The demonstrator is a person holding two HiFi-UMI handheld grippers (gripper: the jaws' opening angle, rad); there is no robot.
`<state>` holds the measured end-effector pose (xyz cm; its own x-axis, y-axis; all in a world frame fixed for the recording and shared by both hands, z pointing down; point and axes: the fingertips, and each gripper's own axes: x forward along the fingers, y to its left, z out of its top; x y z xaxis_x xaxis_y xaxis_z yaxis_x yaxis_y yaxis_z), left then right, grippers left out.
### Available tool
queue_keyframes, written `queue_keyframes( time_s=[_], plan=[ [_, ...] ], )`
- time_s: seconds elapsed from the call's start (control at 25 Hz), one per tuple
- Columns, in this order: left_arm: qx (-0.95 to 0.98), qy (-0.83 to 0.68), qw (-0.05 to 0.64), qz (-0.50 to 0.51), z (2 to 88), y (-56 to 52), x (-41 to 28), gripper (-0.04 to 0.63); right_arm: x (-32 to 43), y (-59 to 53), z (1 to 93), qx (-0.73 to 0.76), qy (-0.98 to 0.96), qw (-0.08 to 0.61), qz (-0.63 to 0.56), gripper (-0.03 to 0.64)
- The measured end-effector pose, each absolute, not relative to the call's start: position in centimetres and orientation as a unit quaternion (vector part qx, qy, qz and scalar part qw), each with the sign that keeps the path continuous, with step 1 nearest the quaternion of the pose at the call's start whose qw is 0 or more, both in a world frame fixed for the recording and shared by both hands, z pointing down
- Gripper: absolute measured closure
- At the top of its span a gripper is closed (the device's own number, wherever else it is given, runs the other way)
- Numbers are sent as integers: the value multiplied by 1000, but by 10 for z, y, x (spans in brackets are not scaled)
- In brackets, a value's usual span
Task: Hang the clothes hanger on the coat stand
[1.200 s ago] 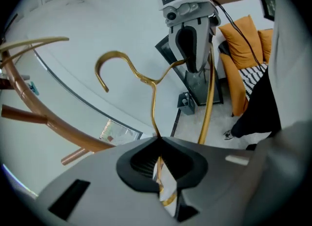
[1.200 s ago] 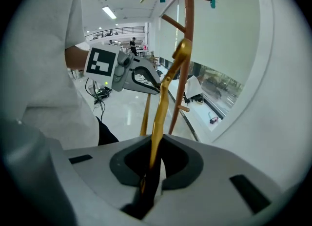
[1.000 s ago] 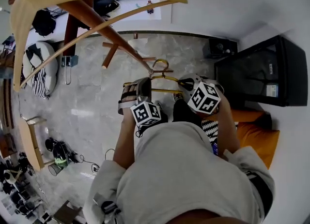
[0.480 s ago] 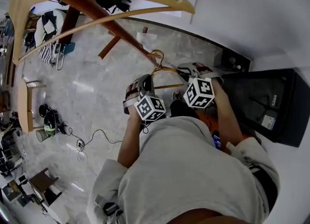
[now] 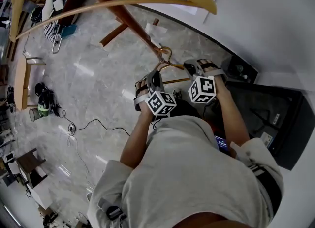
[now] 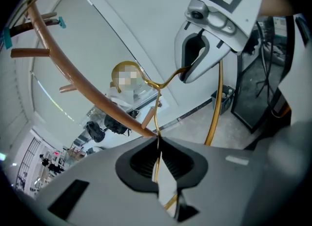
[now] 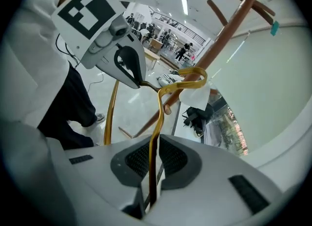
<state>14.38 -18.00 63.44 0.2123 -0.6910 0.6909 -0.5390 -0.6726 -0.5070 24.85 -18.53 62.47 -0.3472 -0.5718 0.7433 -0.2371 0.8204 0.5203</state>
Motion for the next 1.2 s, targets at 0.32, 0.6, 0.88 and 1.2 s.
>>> queue_keyframes(
  time_s=[0.32, 0.6, 0.88, 1.2],
  plan=[
    [-765, 413, 53, -491, 660, -179, 144, 568, 257, -203, 650, 252, -799, 516, -178, 606],
    [-764, 402, 48, -503, 684, -182, 153, 568, 268, -205, 678, 261, -791, 526, -169, 606],
    [-760, 401, 18, -510, 710, -182, 155, 568, 273, -209, 707, 260, -782, 540, -170, 607],
    [-755, 405, 7, -515, 725, -195, 148, 568, 267, -222, 722, 259, -780, 544, -170, 607]
  ],
)
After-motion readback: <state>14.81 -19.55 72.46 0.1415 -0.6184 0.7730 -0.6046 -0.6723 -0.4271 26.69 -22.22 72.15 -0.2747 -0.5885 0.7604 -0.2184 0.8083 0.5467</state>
